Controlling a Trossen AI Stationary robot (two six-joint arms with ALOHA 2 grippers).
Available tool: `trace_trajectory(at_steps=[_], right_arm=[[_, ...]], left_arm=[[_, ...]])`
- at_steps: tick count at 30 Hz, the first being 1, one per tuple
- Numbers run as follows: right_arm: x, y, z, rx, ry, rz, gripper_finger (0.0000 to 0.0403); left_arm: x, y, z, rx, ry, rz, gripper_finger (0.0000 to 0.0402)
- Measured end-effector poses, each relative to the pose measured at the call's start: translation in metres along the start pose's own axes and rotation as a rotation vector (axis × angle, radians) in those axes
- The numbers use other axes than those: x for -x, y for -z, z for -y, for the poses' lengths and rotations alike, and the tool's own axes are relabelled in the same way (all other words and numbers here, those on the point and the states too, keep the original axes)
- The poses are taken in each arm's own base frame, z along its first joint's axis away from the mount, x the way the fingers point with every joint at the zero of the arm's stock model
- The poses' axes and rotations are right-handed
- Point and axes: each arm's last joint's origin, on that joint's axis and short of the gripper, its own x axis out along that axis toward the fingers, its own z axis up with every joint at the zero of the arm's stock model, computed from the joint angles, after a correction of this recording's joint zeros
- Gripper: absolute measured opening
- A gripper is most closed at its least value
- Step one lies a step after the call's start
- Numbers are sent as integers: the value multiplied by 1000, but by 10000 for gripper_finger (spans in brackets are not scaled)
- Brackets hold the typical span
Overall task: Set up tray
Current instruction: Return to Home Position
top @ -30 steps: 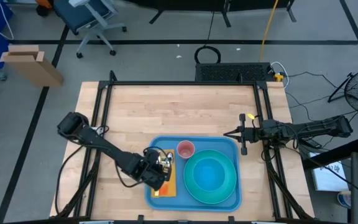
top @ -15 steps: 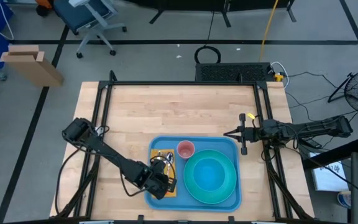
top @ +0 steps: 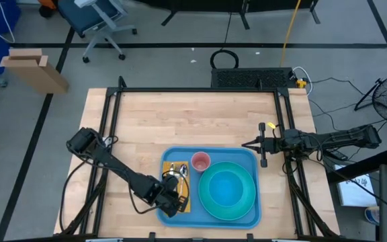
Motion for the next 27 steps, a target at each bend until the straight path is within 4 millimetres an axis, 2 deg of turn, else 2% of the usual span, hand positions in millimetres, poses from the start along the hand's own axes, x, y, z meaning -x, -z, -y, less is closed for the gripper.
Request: trace_trajectory(at_steps=[13, 23, 27], right_arm=[[0, 0, 0, 0, 0, -1, 0], [0, 1, 0, 1, -1, -15, 0], [0, 1, 0, 1, -1, -16, 0]], left_arm=[[3, 12, -1, -19, 6, -12, 4], [13, 41, -9, 37, -9, -29, 8], [14, 46, -10, 49, -14, -31, 3]])
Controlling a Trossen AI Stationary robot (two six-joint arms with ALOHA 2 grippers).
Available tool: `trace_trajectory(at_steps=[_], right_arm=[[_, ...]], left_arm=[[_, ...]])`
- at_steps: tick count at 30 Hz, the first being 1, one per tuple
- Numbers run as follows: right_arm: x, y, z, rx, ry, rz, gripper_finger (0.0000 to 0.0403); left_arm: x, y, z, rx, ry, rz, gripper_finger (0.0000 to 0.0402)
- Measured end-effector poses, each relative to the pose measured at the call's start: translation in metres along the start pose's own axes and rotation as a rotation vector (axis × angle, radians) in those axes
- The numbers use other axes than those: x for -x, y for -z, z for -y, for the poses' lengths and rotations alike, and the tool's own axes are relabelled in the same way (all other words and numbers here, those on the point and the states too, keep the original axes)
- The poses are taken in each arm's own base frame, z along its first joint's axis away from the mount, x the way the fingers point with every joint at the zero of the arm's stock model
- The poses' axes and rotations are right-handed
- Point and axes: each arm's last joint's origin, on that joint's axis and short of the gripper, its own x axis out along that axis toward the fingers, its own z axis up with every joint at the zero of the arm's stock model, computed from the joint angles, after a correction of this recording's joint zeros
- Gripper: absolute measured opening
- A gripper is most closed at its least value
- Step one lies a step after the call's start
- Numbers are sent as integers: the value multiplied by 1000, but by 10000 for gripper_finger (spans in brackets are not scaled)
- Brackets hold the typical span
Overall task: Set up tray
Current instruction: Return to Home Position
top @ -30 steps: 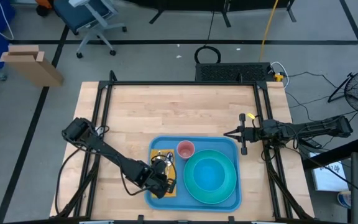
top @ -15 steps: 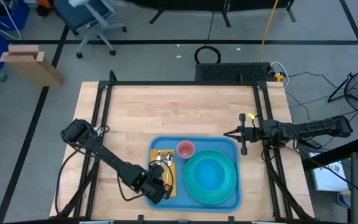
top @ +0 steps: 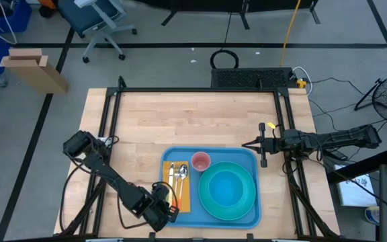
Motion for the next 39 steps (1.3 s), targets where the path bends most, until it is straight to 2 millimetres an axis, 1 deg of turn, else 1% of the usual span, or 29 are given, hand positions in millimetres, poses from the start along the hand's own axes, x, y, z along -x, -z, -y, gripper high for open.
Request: trace_trajectory(at_steps=[6, 15, 17, 19, 22, 27, 29, 31, 34, 37, 39], right_arm=[[0, 0, 0, 0, 0, 0, 0], [0, 0, 0, 0, 1, 0, 0], [0, 0, 0, 0, 0, -1, 0], [0, 0, 0, 1, 0, 0, 0], [1, -1, 0, 11, 4, 10, 0], [5, -11, 3, -36, 13, 70, 0], [7, -14, 3, -55, -20, 94, 0], [9, -15, 2, -57, -61, 120, 0], [11, -18, 3, -72, -73, 150, 0], [12, -19, 3, -74, -70, 161, 0], [12, -19, 3, -73, -87, 166, 0]], left_arm=[[-1, -2, 0, 2, 0, 3, 3], [-8, -2, -1, -17, -20, 2, 5], [-8, -2, 0, -32, -12, 4, 8], [-7, -3, 0, -85, -9, 37, 6], [2, -7, 2, -271, 20, 121, 3], [21, -13, 6, -763, 14, 326, 3], [30, -16, 8, -939, -12, 403, 3], [39, -24, 10, -1084, -45, 458, 5], [58, -46, 11, -1211, -96, 494, 3], [79, -78, 11, -1291, -94, 506, 3], [96, -100, 11, -1364, -64, 532, 4]])
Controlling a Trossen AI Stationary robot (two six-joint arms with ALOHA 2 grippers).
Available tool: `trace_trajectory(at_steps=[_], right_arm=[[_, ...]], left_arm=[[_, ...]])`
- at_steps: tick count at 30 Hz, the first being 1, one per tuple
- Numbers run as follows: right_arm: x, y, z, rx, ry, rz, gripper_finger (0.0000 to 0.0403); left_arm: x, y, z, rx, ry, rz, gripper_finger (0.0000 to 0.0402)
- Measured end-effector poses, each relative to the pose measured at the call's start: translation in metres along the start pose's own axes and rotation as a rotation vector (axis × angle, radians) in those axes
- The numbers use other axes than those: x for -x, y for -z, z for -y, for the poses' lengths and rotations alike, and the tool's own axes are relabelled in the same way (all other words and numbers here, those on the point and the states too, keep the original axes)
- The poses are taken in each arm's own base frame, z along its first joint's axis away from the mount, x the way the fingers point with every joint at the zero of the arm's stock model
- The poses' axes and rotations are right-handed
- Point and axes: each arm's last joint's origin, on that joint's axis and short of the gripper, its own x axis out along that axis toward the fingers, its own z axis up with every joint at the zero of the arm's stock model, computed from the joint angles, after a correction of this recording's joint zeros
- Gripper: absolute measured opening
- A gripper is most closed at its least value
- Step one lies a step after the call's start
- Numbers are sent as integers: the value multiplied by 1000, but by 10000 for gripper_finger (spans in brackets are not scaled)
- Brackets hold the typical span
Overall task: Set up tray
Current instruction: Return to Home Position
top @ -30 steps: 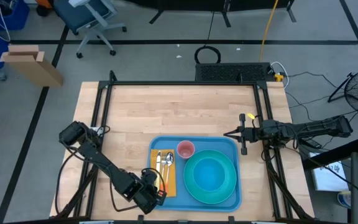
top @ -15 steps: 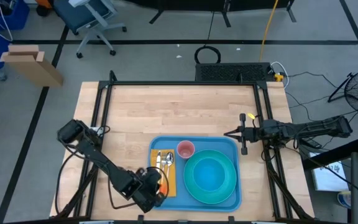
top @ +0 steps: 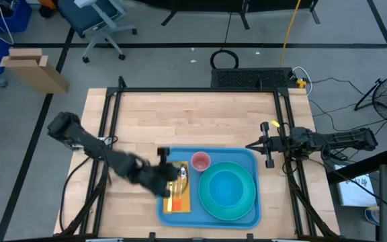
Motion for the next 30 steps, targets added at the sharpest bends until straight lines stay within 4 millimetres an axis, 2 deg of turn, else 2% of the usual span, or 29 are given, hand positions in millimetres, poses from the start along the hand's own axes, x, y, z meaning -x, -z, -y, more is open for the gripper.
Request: trace_trajectory(at_steps=[5, 7, 10, 13, 18, 22, 26, 30], right_arm=[[0, -2, -1, -20, -31, 22, 0], [0, -2, -1, -43, -30, 30, 0], [0, -2, -1, -68, -31, 25, 0], [0, 0, -1, -81, -32, 19, 0], [0, -1, -1, -85, -31, 29, 0], [0, 0, -1, -85, -31, 25, 0], [1, -1, -1, -89, -28, 37, 0], [2, -2, -1, -100, -23, 47, 0]], left_arm=[[22, -13, -59, -138, 57, 264, 3], [29, -11, -80, -176, 54, 366, 2], [30, 8, -105, -158, 26, 461, 2], [26, 43, -118, -81, -10, 514, 2], [30, 106, -111, 121, 3, 612, 1], [35, 143, -97, 234, -6, 632, 1], [42, 162, -92, 277, -28, 623, 1], [46, 177, -85, 208, -36, 580, 1]])
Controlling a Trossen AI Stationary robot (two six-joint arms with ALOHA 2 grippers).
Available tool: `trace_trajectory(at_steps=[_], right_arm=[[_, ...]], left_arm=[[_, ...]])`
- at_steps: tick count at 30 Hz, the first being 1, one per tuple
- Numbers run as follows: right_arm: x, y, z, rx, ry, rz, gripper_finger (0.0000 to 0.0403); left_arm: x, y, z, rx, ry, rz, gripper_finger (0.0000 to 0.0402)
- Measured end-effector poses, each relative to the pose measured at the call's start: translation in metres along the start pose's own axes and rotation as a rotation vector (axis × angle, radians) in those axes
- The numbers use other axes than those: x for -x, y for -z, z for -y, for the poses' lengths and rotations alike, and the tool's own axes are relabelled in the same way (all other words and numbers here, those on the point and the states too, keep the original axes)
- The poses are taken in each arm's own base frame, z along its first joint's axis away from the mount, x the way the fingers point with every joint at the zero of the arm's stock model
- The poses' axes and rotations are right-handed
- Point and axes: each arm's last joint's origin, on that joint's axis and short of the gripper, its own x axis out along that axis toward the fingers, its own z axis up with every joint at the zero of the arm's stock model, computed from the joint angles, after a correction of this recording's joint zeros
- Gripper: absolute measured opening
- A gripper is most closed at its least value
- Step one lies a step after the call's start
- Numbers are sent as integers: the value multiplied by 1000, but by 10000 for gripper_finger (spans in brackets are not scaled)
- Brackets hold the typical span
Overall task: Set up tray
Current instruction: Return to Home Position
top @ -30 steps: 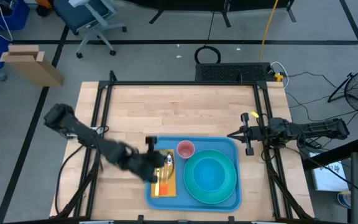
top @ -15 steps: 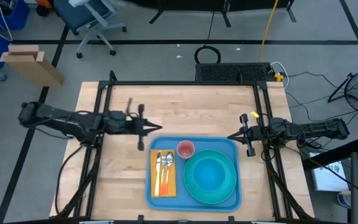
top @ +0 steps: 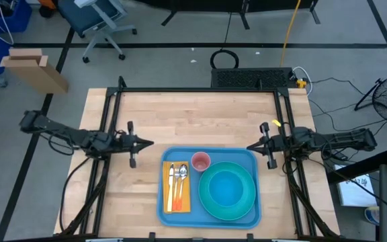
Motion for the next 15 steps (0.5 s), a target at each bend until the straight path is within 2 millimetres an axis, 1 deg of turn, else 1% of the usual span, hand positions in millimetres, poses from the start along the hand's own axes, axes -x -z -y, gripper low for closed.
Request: trace_trajectory(at_steps=[3, 6, 9, 12, 15], right_arm=[[1, -3, 0, -11, 3, 27, 0], [3, -4, 1, -10, 10, 44, 0], [3, -6, 4, -27, 39, 59, 0], [3, -3, 8, -50, 74, 44, 0], [4, 3, 11, -82, 85, 44, 0]], left_arm=[[4, 14, -1, -30, -5, 15, 1], [7, 25, -5, -18, 11, 64, 0], [7, 37, -12, 0, 5, 70, 0], [7, 53, -17, 23, 5, 58, 0], [8, 57, -20, 53, 20, 41, 0]])
